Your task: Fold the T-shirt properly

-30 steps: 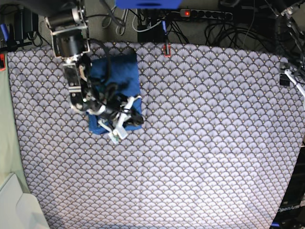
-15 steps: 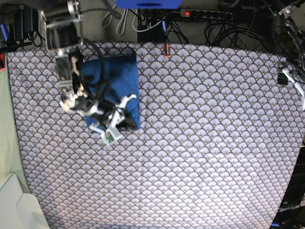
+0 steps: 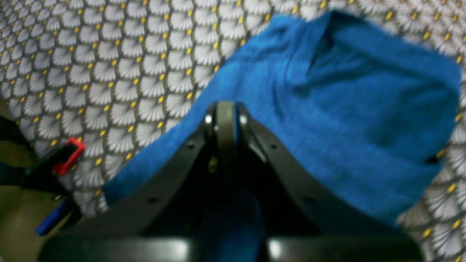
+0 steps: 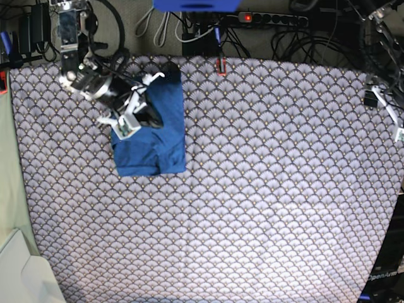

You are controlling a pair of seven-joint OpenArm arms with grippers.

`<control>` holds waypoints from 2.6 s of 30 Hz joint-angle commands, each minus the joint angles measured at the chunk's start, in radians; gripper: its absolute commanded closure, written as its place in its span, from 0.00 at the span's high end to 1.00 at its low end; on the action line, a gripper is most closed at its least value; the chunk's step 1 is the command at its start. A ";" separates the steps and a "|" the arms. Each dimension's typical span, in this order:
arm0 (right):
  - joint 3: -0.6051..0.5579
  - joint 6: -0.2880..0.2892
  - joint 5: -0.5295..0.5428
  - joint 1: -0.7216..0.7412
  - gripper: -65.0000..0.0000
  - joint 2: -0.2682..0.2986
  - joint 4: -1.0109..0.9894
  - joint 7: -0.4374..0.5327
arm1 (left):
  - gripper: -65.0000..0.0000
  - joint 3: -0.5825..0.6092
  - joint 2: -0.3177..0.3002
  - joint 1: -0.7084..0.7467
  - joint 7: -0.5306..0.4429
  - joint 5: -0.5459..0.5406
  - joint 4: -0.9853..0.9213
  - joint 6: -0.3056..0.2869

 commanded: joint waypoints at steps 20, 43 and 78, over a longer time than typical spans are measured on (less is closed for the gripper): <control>0.094 0.006 0.019 -0.191 0.00 -0.012 0.136 0.196 | 1.00 -0.004 0.040 0.219 -0.162 -0.003 0.013 0.005; 0.626 0.006 0.091 -0.580 0.00 -0.167 0.039 0.237 | 1.00 0.068 0.195 0.384 -0.375 0.008 -0.270 0.005; 0.605 -0.485 -0.462 -0.042 0.00 -0.010 -1.549 0.911 | 0.00 0.630 0.094 -0.005 -1.003 0.000 -1.560 0.458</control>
